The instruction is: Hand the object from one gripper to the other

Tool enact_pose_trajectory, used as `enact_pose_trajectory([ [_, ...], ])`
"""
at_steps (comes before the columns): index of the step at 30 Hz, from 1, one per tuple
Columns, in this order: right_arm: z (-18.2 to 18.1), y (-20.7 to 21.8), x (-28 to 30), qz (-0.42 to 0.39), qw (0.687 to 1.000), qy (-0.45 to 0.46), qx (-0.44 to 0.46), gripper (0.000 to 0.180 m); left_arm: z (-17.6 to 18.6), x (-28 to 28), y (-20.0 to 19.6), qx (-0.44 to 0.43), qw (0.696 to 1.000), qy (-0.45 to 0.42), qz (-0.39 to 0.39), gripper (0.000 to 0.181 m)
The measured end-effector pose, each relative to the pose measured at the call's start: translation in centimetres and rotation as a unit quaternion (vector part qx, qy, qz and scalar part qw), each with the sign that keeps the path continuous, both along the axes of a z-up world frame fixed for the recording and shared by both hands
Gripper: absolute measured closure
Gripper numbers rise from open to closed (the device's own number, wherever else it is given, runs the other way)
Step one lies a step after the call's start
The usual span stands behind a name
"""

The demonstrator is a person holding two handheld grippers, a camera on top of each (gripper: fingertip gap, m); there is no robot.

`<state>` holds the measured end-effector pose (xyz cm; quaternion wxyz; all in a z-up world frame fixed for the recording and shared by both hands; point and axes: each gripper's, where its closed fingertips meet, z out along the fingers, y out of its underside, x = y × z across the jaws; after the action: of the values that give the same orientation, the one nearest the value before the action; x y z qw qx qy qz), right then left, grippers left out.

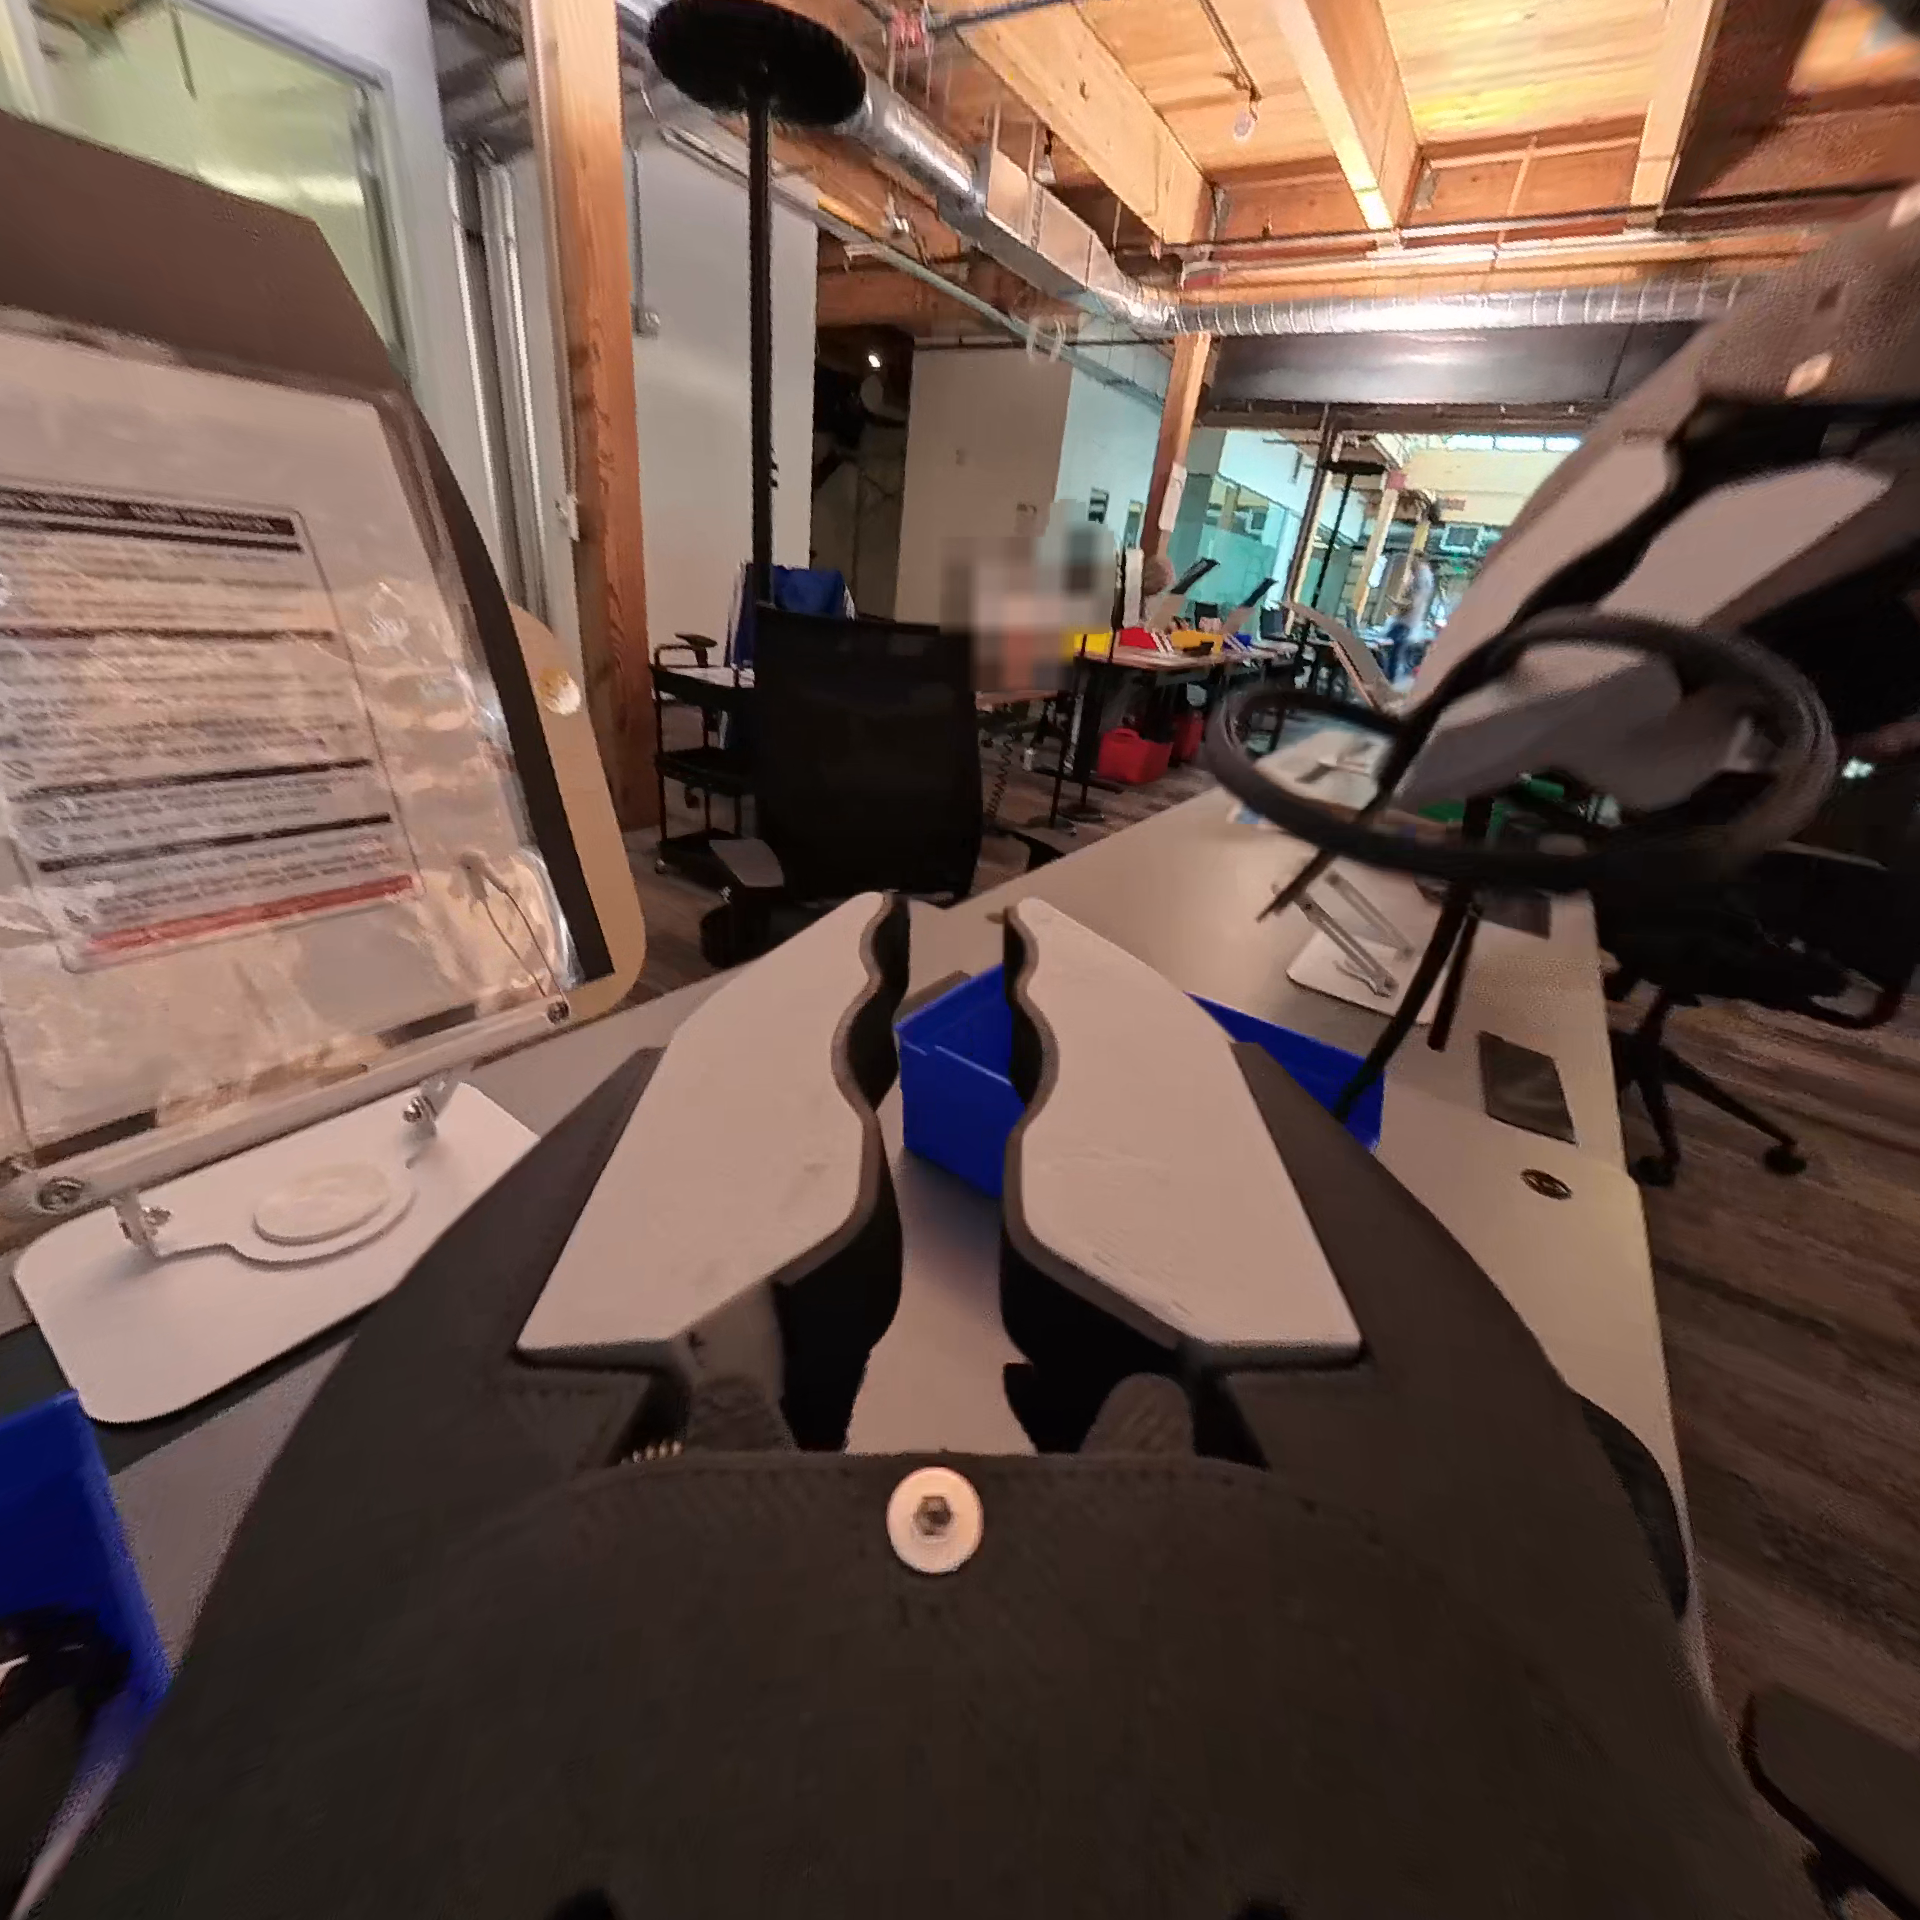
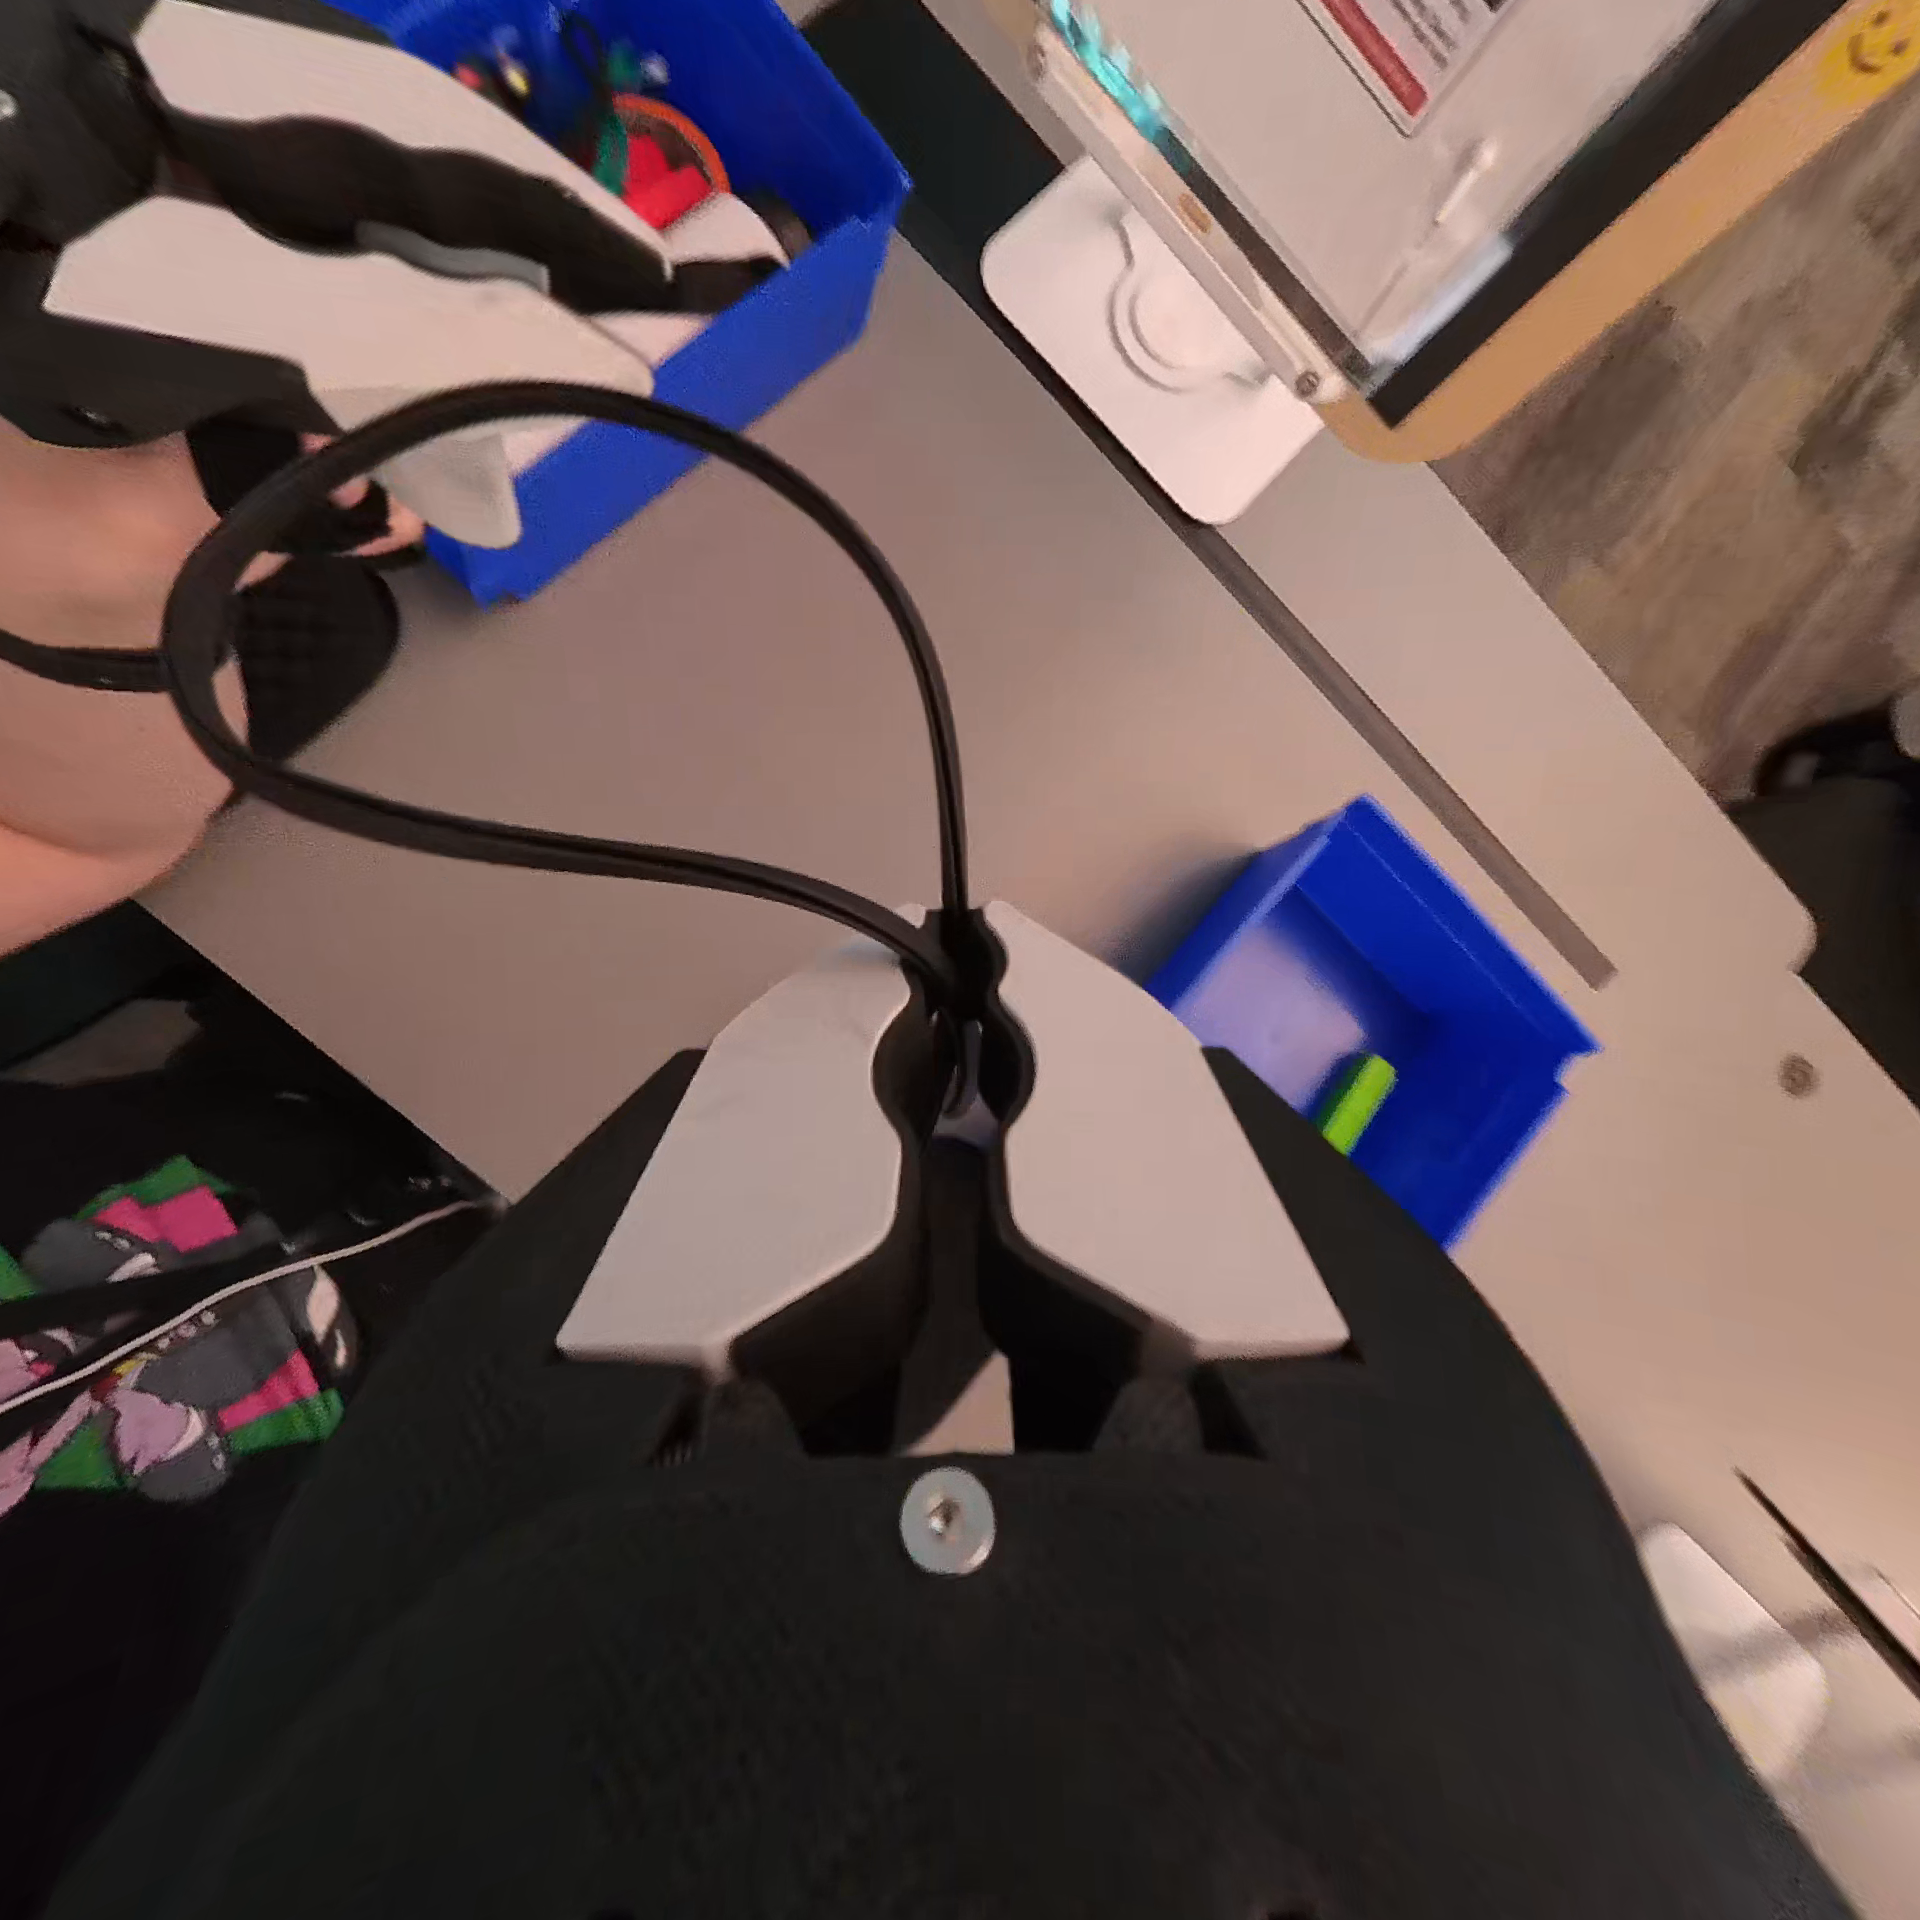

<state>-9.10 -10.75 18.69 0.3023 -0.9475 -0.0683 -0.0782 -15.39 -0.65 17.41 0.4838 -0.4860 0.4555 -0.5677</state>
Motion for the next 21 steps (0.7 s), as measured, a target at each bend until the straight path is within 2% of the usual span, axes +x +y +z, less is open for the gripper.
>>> enact_pose_trajectory([
  [3, 1.8, 0.0, 1.1, -0.026, 0.999, -0.027, -0.035, 0.174, -1.0, 1.0, -1.0, -0.011, 0.999, 0.017, -0.040, 0.156],
  [6, 3.6, 0.3, 1.7, -0.048, 0.996, -0.047, -0.052, 0.175, -2.1, 2.4, -3.5, -0.010, 0.993, 0.024, -0.112, 0.143],
  [10, 5.5, 1.2, 0.9, -0.054, 0.995, -0.058, -0.054, 0.176, -3.6, 4.2, -6.8, 0.032, 0.985, 0.009, -0.171, 0.128],
  [13, 6.5, 1.9, -0.7, -0.041, 0.996, -0.058, -0.050, 0.175, -4.3, 5.0, -8.5, 0.069, 0.980, -0.014, -0.184, 0.124],
  [17, 7.4, 2.4, -2.6, -0.021, 0.996, -0.065, -0.048, 0.174, -4.7, 4.6, -11.0, 0.076, 0.967, -0.016, -0.241, 0.122],
  [18, 7.5, 2.4, -2.9, -0.018, 0.996, -0.066, -0.050, 0.174, -5.0, 4.5, -11.4, 0.084, 0.965, -0.005, -0.249, 0.127],
  [19, 7.6, 2.4, -3.1, -0.015, 0.996, -0.068, -0.051, 0.174, -5.5, 4.6, -11.3, 0.101, 0.965, 0.013, -0.243, 0.148],
  [20, 7.5, 2.3, -3.1, -0.015, 0.996, -0.072, -0.054, 0.174, -5.9, 4.7, -11.0, 0.124, 0.965, 0.029, -0.230, 0.177],
  [21, 7.4, 2.1, -2.8, -0.020, 0.995, -0.078, -0.060, 0.175, -5.9, 4.5, -10.8, 0.145, 0.964, 0.030, -0.221, 0.177],
])
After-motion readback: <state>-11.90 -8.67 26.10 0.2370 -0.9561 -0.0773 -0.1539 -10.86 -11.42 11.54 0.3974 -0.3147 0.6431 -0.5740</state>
